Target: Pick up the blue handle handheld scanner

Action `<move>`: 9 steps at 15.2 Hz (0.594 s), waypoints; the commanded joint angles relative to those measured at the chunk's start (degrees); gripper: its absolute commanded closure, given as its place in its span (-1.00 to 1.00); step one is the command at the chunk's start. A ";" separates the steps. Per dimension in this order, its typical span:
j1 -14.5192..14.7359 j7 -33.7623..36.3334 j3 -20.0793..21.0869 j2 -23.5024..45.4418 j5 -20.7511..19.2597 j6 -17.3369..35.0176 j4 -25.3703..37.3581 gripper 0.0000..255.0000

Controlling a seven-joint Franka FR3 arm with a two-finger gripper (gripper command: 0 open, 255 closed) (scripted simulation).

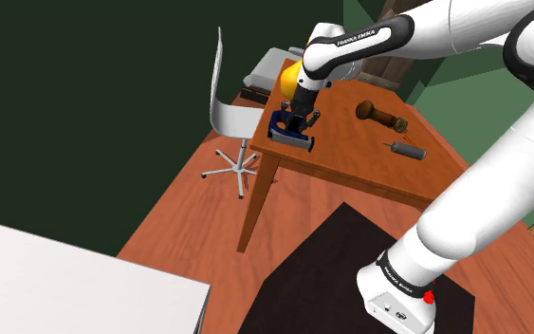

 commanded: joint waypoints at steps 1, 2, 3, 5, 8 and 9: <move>-0.01 0.00 -0.01 -0.69 0.01 -1.67 1.02 1.00; -0.02 0.01 -0.01 -1.02 0.01 -2.43 1.44 1.00; -0.02 0.02 -0.02 -1.33 0.01 -3.18 1.88 1.00; -0.02 0.03 -0.02 -1.93 0.01 -4.68 2.78 1.00; -0.03 0.05 -0.03 -2.52 0.02 -6.30 3.81 1.00; -0.03 0.05 -0.03 -2.52 0.02 -6.30 3.81 1.00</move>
